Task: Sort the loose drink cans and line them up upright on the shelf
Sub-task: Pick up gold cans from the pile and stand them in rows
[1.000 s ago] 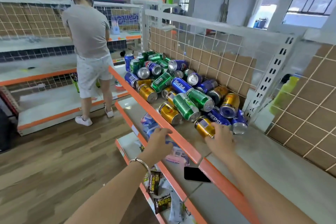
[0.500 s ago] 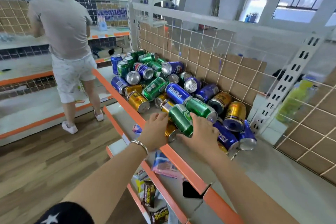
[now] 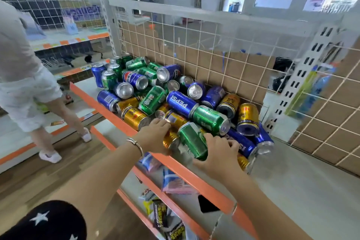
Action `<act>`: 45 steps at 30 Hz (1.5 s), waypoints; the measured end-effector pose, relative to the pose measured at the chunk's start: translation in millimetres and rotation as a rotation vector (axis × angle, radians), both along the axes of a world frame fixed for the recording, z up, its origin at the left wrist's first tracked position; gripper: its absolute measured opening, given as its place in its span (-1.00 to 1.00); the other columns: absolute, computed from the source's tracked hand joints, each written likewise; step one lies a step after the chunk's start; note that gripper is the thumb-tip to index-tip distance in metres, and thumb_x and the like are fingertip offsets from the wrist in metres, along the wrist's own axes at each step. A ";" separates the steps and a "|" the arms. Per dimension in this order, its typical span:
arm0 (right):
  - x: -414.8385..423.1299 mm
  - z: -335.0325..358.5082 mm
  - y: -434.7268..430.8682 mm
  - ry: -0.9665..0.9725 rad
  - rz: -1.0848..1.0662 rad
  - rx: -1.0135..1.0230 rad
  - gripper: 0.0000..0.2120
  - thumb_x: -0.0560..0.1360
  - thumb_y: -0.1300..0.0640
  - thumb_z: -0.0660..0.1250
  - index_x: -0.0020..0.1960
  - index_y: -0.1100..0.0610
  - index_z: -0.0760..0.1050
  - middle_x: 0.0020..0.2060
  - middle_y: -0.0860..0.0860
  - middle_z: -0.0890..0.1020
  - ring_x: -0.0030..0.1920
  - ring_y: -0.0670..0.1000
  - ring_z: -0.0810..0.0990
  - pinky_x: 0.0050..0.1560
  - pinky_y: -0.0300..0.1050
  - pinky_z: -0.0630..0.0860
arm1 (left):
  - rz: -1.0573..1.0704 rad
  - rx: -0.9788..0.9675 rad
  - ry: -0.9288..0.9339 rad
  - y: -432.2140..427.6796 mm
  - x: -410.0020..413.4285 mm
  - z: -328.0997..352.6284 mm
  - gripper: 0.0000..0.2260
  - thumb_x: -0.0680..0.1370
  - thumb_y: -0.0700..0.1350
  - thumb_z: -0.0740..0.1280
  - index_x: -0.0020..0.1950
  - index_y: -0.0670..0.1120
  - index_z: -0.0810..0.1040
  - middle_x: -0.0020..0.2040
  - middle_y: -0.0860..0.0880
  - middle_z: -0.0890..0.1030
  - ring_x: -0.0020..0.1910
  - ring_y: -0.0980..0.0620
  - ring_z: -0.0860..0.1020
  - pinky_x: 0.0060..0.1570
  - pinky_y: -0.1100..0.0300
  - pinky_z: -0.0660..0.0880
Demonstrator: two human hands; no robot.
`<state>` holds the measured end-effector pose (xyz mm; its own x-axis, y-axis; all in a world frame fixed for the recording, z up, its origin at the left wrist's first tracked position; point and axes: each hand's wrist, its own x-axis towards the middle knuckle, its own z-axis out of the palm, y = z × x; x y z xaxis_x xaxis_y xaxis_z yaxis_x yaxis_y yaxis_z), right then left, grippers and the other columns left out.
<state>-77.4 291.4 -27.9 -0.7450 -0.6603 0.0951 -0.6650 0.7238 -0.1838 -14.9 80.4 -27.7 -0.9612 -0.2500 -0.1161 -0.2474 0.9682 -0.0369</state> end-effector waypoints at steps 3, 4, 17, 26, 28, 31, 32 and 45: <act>4.6 -0.8 -1.7 -0.009 -0.015 0.006 -0.32 0.38 -0.36 0.21 0.37 -0.02 0.21 0.11 -0.06 0.47 0.19 0.03 0.40 0.36 0.13 0.02 | -0.040 -0.119 -0.092 -4.1 -2.7 6.3 -0.12 0.27 0.26 0.45 0.47 -0.01 0.17 0.38 0.01 0.27 0.35 -0.06 0.21 0.21 0.00 0.41; 5.7 -0.4 -1.5 -0.021 -0.022 0.008 -0.33 0.39 -0.33 0.22 0.38 -0.03 0.21 0.10 -0.06 0.46 0.20 0.03 0.39 0.38 0.14 -0.01 | -0.053 -0.160 -0.121 -3.5 -4.3 7.4 -0.11 0.28 0.24 0.46 0.49 0.00 0.15 0.39 0.00 0.25 0.36 -0.07 0.20 0.20 -0.01 0.40; 7.7 -8.0 24.3 -0.125 0.006 0.063 -0.33 0.46 -0.36 0.14 0.49 -0.18 0.07 0.48 -0.04 0.06 0.48 0.06 0.01 0.43 0.14 -0.08 | -0.087 -0.055 -0.087 -25.0 -10.6 14.6 -0.20 0.25 0.27 0.47 0.42 0.09 0.29 0.31 0.12 0.45 0.34 -0.01 0.38 0.42 -0.24 0.07; -22.1 -4.1 59.0 -0.223 -0.254 0.153 -0.23 0.33 -0.28 0.37 0.41 0.01 0.20 0.23 0.02 0.33 0.24 0.07 0.34 0.15 -0.04 0.34 | 0.152 0.753 0.311 -15.2 -10.9 13.8 -0.64 0.31 0.16 0.50 -0.08 -0.04 0.55 -0.20 -0.04 0.64 -0.28 0.07 0.59 -0.22 0.17 0.56; -16.6 -4.7 50.4 -0.186 -0.318 0.180 -0.25 0.28 -0.27 0.40 0.32 0.06 0.24 0.20 0.06 0.36 0.21 0.08 0.36 0.13 -0.03 0.36 | 0.156 0.847 0.357 -5.2 -14.3 14.9 -0.62 0.33 0.19 0.47 -0.06 -0.05 0.54 -0.19 -0.05 0.63 -0.27 0.04 0.59 -0.21 0.14 0.55; -10.6 -6.1 42.5 -0.258 -0.403 0.083 -0.33 0.25 -0.15 0.43 0.22 0.10 0.25 0.10 0.05 0.38 0.04 0.06 0.42 -0.08 -0.08 0.42 | 0.237 1.074 0.377 14.6 -19.1 23.9 -0.61 0.37 0.21 0.43 -0.01 -0.05 0.53 -0.12 -0.05 0.62 -0.19 0.04 0.59 -0.21 0.20 0.55; -8.7 -7.8 42.2 -0.287 -0.424 0.024 -0.36 0.25 -0.13 0.43 0.19 0.10 0.26 0.05 0.04 0.39 -0.02 0.04 0.43 -0.13 -0.10 0.41 | 0.281 1.205 0.373 22.1 -20.8 29.0 -0.66 0.41 0.19 0.41 -0.02 -0.04 0.53 -0.13 -0.04 0.62 -0.20 0.05 0.60 -0.25 0.25 0.54; 14.4 -1.3 106.0 -0.298 -0.744 -0.758 -0.38 0.25 0.07 0.59 0.21 0.03 0.38 0.04 0.04 0.57 0.05 0.09 0.54 0.05 -0.08 0.42 | 0.205 1.532 0.038 124.5 -44.8 25.9 -0.49 0.34 0.23 0.45 0.14 -0.01 0.44 0.00 -0.04 0.63 -0.08 0.03 0.61 -0.06 0.14 0.52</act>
